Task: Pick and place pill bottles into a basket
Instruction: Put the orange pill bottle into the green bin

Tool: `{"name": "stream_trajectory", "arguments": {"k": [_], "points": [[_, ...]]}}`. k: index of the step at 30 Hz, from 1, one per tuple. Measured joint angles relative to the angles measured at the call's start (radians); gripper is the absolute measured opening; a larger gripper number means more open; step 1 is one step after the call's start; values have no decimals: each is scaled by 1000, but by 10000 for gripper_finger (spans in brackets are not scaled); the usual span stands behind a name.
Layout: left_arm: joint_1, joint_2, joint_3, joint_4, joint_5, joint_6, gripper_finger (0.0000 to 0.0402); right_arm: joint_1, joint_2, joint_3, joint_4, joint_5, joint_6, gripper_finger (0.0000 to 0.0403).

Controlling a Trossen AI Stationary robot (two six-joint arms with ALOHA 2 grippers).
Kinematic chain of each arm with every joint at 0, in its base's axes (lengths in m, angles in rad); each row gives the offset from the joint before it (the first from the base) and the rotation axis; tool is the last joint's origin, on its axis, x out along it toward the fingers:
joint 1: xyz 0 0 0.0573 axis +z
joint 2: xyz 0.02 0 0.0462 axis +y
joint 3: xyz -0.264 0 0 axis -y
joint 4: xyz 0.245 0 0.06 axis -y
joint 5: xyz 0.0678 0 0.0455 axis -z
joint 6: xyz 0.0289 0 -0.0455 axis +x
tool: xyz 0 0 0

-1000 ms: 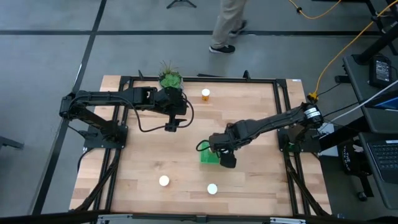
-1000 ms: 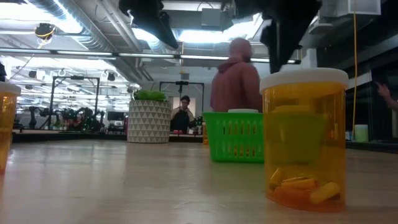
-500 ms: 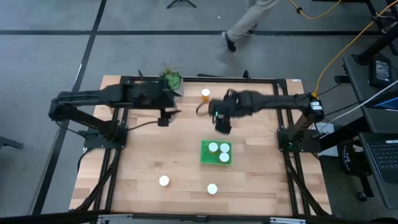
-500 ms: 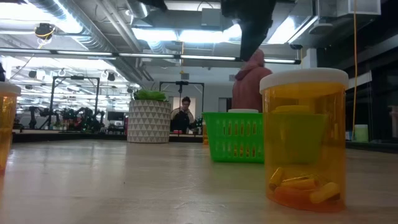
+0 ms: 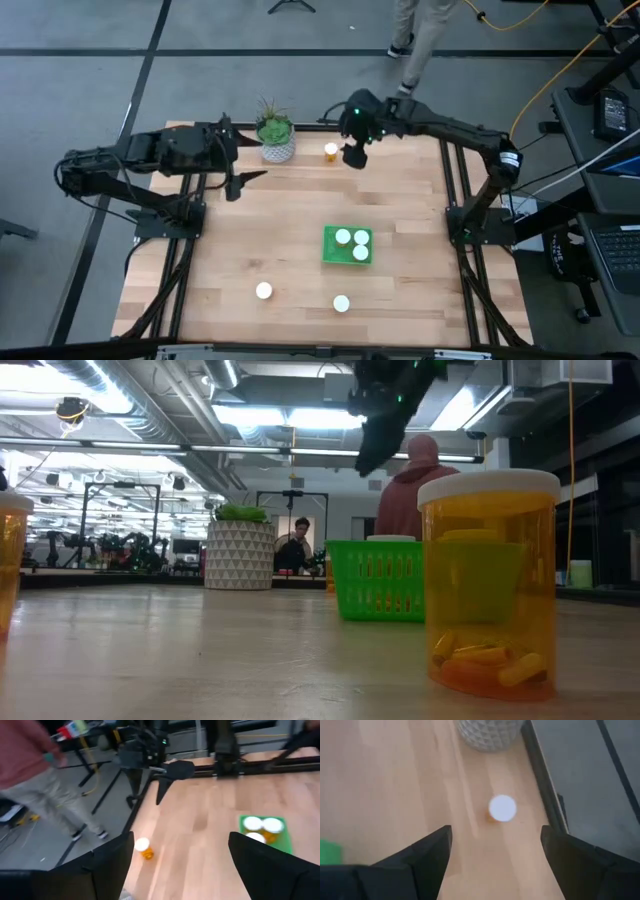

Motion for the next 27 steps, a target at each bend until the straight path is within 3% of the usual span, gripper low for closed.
{"name": "stream_trajectory", "arguments": {"k": [7,13,21,27], "points": [[4,36,-11,6,-99,-67,322,-106,111,1,-7,-144,-120,307],[4,63,-12,4,-165,-108,322,-127,206,66,-32,-158,-218,307],[4,82,-12,0,-210,-125,322,-155,325,202,-41,-199,-217,307],[4,84,-12,-21,-209,-128,322,-158,374,229,-67,-203,-202,307]]}}
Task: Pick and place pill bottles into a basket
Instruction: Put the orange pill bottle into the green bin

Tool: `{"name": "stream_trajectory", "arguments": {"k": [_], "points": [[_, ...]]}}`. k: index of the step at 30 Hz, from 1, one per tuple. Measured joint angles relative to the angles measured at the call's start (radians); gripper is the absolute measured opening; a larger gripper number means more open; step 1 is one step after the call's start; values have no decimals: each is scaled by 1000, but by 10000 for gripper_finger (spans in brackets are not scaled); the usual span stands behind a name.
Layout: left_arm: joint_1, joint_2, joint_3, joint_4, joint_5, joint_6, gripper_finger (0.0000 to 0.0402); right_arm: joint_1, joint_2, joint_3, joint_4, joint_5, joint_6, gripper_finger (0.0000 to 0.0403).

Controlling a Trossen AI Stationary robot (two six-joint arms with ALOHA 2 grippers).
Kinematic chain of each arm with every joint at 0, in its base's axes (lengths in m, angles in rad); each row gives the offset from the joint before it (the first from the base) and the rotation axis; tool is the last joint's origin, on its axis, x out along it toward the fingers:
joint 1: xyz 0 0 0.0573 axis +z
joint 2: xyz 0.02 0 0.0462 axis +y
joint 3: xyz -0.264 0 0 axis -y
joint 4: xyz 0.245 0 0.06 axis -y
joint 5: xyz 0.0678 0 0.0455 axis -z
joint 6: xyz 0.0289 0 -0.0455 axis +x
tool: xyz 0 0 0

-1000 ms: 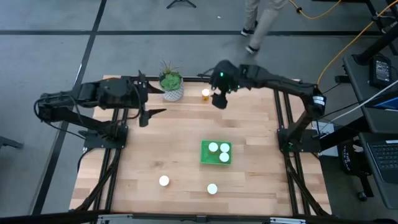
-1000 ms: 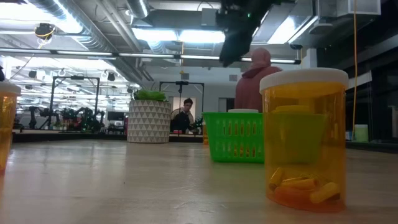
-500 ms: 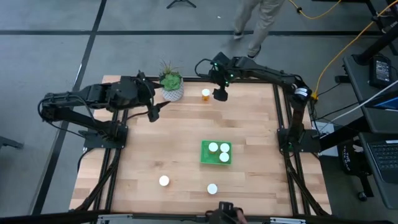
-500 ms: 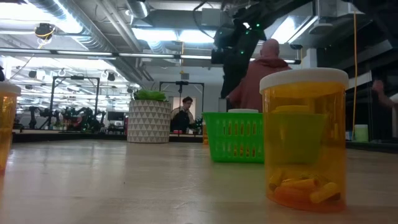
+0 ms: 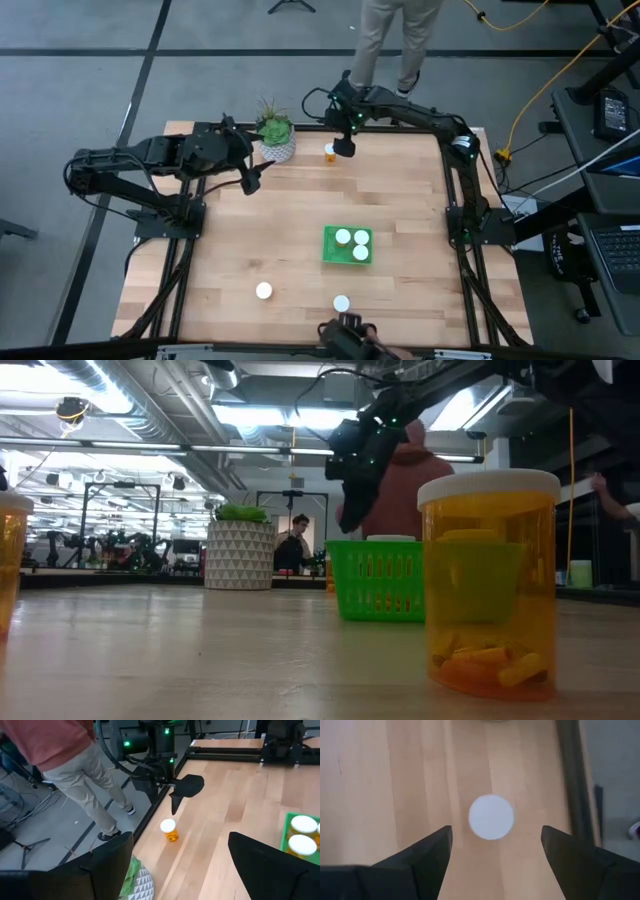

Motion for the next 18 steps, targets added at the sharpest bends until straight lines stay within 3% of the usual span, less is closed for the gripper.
{"name": "stream_trajectory", "arguments": {"k": [12,18], "points": [[0,-1,0,-69,9,4,320,49,51,-1,-25,-26,55,308],[0,-1,0,-83,15,16,320,45,49,-1,42,4,87,308]]}}
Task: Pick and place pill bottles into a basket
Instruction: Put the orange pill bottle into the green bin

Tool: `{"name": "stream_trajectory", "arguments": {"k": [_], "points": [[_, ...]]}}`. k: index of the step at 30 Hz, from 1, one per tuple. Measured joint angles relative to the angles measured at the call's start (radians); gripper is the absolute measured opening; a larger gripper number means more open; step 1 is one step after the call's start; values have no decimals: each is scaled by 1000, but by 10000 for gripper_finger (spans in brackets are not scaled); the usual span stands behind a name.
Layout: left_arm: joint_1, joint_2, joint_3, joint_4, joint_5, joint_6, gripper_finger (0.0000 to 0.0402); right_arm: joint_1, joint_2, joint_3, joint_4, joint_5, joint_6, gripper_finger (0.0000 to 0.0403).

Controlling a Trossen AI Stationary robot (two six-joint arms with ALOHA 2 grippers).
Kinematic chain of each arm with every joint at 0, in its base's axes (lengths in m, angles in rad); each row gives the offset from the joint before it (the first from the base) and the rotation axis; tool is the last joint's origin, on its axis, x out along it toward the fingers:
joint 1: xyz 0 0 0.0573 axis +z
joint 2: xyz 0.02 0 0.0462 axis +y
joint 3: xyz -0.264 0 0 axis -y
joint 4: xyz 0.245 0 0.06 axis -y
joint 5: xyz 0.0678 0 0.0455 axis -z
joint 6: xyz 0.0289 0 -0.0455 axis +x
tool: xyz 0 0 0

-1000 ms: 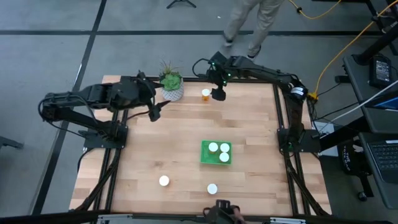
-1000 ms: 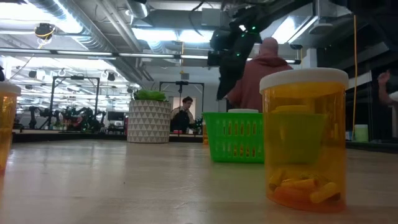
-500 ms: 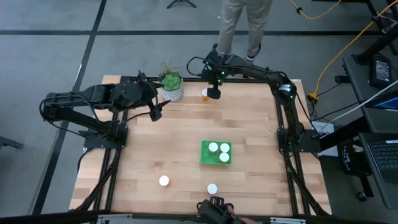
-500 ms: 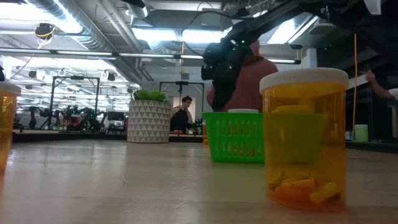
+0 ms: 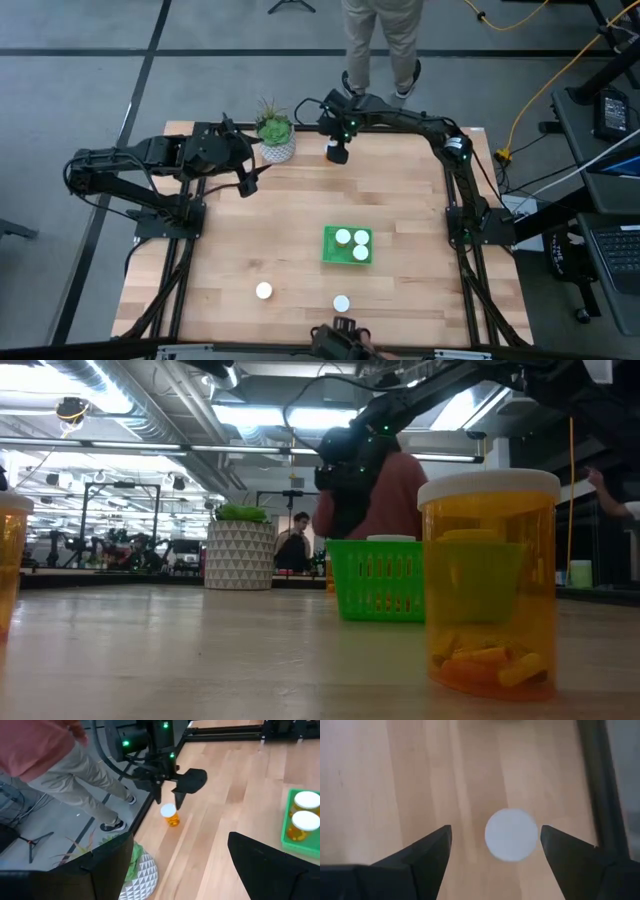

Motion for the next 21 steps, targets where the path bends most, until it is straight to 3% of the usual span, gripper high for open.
{"name": "stream_trajectory", "arguments": {"k": [21], "points": [[0,-15,0,-2,22,24,320,-2,66,0,27,34,-2,307]]}}
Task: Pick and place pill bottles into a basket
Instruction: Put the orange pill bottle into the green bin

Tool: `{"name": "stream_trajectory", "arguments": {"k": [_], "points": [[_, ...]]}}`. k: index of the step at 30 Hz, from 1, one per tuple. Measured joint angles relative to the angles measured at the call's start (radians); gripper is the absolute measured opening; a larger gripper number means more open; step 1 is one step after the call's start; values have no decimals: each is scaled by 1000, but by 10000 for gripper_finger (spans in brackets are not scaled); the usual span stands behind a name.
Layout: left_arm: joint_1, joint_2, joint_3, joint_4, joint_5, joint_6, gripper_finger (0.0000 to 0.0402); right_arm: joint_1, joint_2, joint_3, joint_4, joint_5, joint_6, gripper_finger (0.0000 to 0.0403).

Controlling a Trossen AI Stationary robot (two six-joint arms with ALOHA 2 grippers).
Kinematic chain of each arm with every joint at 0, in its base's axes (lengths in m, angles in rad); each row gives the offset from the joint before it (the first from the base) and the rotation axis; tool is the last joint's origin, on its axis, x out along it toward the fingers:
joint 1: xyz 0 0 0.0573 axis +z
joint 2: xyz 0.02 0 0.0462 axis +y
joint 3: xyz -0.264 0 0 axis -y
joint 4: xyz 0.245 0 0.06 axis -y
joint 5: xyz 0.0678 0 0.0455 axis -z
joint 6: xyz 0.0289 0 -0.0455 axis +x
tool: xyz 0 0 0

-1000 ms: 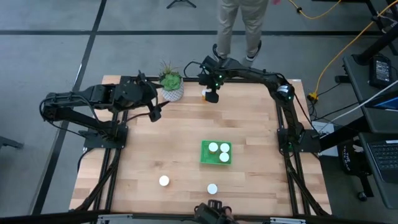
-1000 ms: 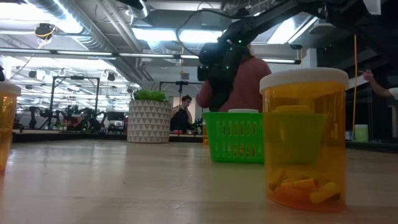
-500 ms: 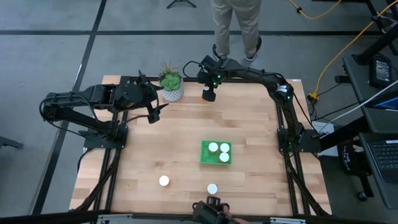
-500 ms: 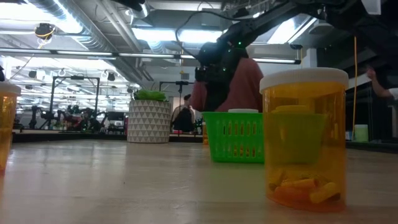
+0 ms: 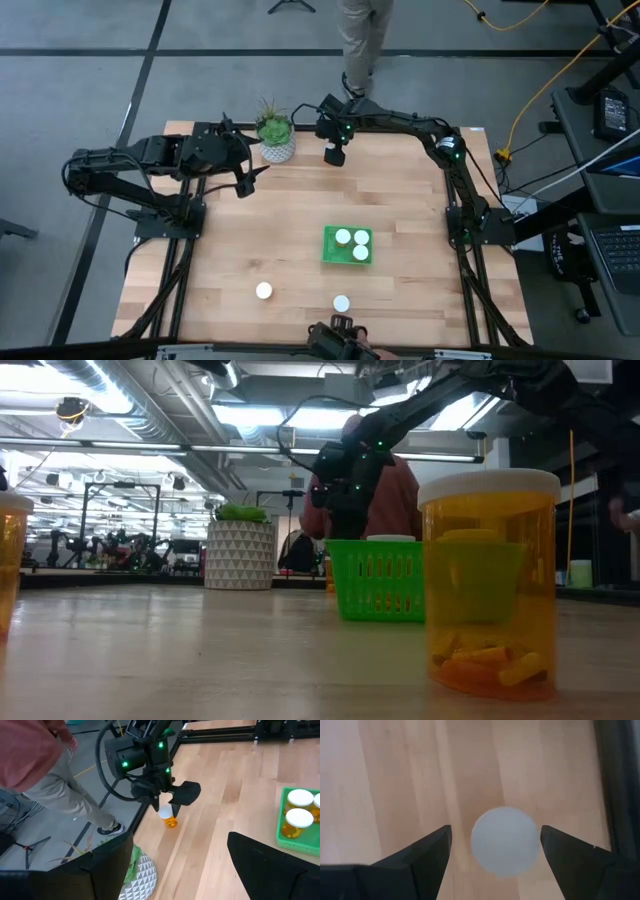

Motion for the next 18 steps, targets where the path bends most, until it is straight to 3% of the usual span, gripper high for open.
{"name": "stream_trajectory", "arguments": {"k": [18], "points": [[0,-6,0,1,-3,-2,320,0,13,0,-10,6,0,307]]}}
